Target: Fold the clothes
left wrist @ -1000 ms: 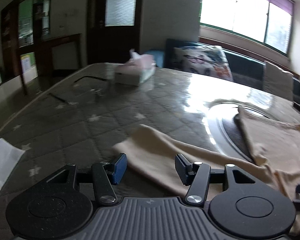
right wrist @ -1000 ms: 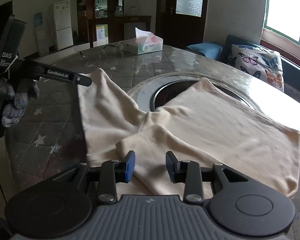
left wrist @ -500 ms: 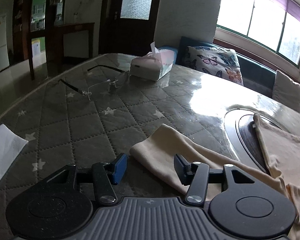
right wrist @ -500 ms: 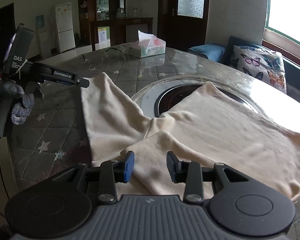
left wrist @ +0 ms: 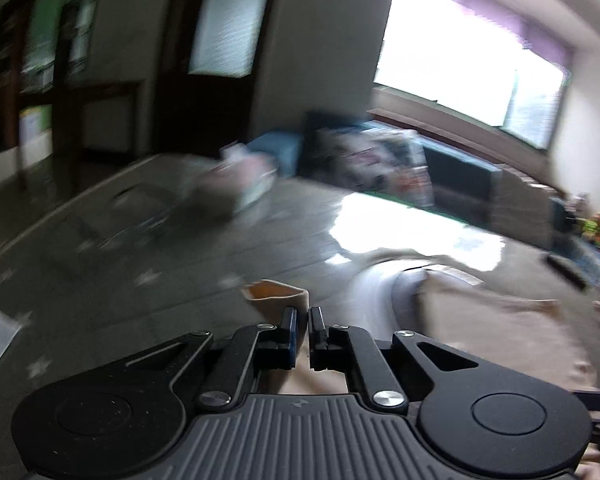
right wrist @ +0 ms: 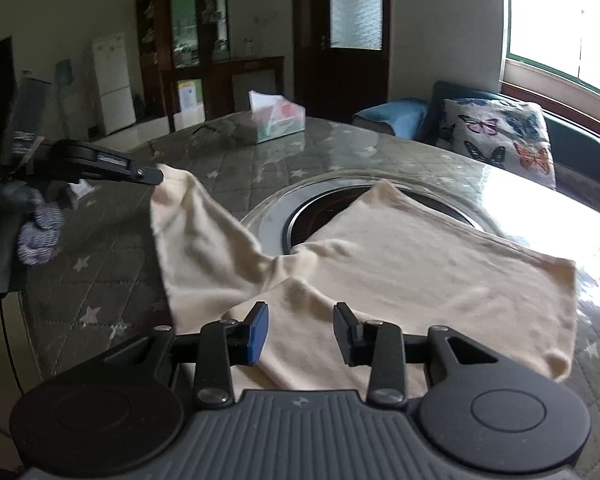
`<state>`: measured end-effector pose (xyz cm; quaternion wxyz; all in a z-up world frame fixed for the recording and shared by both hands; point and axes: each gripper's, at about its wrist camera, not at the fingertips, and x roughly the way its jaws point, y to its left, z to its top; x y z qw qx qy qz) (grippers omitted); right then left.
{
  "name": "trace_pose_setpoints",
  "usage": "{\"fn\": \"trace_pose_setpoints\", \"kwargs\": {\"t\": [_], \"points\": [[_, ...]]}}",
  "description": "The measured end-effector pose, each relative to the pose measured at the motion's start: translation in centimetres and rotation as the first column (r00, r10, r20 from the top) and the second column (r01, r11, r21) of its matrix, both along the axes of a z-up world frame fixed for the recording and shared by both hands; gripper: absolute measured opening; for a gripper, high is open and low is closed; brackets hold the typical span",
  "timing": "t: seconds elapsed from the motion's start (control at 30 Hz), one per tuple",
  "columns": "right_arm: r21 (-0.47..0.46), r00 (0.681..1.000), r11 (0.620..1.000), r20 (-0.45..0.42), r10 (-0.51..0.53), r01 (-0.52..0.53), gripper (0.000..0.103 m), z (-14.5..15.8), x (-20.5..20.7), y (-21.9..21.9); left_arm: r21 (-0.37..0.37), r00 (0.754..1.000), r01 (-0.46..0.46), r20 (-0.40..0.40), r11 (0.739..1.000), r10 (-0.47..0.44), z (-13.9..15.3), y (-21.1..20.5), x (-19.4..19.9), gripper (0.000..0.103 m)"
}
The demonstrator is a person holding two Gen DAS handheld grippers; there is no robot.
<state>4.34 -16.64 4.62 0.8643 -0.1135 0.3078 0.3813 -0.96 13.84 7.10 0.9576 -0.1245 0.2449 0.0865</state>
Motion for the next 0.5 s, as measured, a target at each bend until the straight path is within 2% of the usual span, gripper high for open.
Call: {"fn": "trace_pose_setpoints", "kwargs": {"t": [0.1, 0.2, 0.4, 0.5], "points": [[0.016, 0.999, 0.999, 0.002, -0.043, 0.042, 0.035, 0.3, 0.4, -1.4, 0.023, 0.991, 0.126, 0.047, 0.992, -0.127, 1.9, -3.7, 0.0, 0.006], [0.04, 0.996, 0.995, -0.013, -0.088, 0.088, 0.035, 0.5, 0.7, -3.2, 0.046, 0.969, 0.236, 0.069, 0.971, -0.239, 2.8, -7.3, 0.3, 0.006], [0.062, 0.982, 0.98, -0.014, -0.19, 0.191, 0.035, 0.5, 1.1, -7.2, 0.068, 0.898, 0.432, 0.06, 0.899, -0.436, 2.9, -14.2, 0.8, 0.006], [0.071, 0.969, 0.966, -0.03, -0.246, 0.247, 0.035, 0.1, 1.5, -9.3, 0.067, 0.85, 0.524, 0.025, 0.849, -0.527, 2.1, -17.3, 1.2, 0.006]]}}
